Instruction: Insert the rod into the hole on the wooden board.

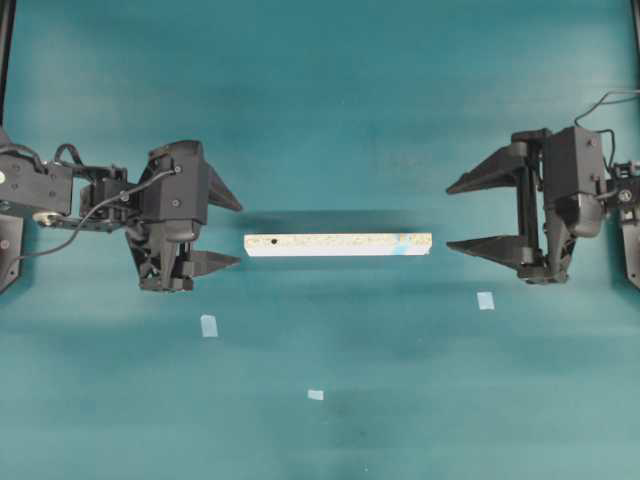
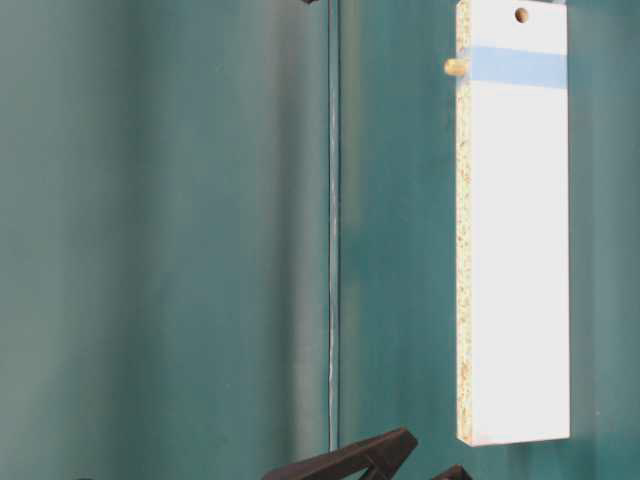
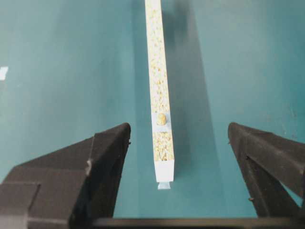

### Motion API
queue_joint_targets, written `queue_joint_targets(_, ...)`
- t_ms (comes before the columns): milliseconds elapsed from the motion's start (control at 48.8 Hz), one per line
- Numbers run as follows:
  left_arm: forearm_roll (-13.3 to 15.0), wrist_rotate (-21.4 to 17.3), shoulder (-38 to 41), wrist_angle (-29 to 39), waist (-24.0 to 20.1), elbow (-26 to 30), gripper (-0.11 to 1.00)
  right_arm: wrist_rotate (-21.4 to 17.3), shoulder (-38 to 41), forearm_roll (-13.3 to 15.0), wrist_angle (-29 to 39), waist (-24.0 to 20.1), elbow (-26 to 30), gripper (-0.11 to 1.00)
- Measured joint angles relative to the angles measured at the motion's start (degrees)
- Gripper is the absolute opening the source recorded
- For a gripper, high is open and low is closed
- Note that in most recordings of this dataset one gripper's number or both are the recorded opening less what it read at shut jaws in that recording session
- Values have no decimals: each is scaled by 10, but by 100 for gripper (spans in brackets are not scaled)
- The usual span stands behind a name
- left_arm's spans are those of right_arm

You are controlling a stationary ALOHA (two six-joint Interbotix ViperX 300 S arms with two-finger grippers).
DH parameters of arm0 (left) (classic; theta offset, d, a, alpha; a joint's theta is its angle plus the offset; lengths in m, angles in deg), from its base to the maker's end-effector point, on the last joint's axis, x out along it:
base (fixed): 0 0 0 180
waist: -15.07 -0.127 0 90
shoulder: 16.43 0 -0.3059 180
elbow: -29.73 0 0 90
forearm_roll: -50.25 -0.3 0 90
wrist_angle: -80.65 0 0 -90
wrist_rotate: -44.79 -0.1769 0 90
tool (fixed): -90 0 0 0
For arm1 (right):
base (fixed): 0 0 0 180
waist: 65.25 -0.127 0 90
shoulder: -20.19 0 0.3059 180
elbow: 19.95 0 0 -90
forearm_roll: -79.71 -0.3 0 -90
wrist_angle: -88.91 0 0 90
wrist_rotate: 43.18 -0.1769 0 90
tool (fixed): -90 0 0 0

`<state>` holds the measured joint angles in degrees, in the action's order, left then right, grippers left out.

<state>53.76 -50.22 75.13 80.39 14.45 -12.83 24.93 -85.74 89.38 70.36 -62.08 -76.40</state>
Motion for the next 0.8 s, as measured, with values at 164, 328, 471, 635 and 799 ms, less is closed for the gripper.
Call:
queue_joint_targets(164, 0, 0, -4, 0, 0, -4, 92, 0, 0, -1, 1, 0, -1, 91)
queue_joint_targets(328, 0, 0, -4, -1, 0, -4, 92, 0, 0, 0, 1, -1, -2, 91)
queue_joint_targets(471, 0, 0, -4, -2, 0, -4, 91, 0, 1, 0, 1, -1, -3, 91)
queue_joint_targets(635, 0, 0, -4, -1, 0, -4, 91, 1, 4, 0, 1, -1, -4, 91)
queue_joint_targets(799, 0, 0, -4, -2, 0, -4, 91, 0, 8, 0, 2, -1, -4, 91)
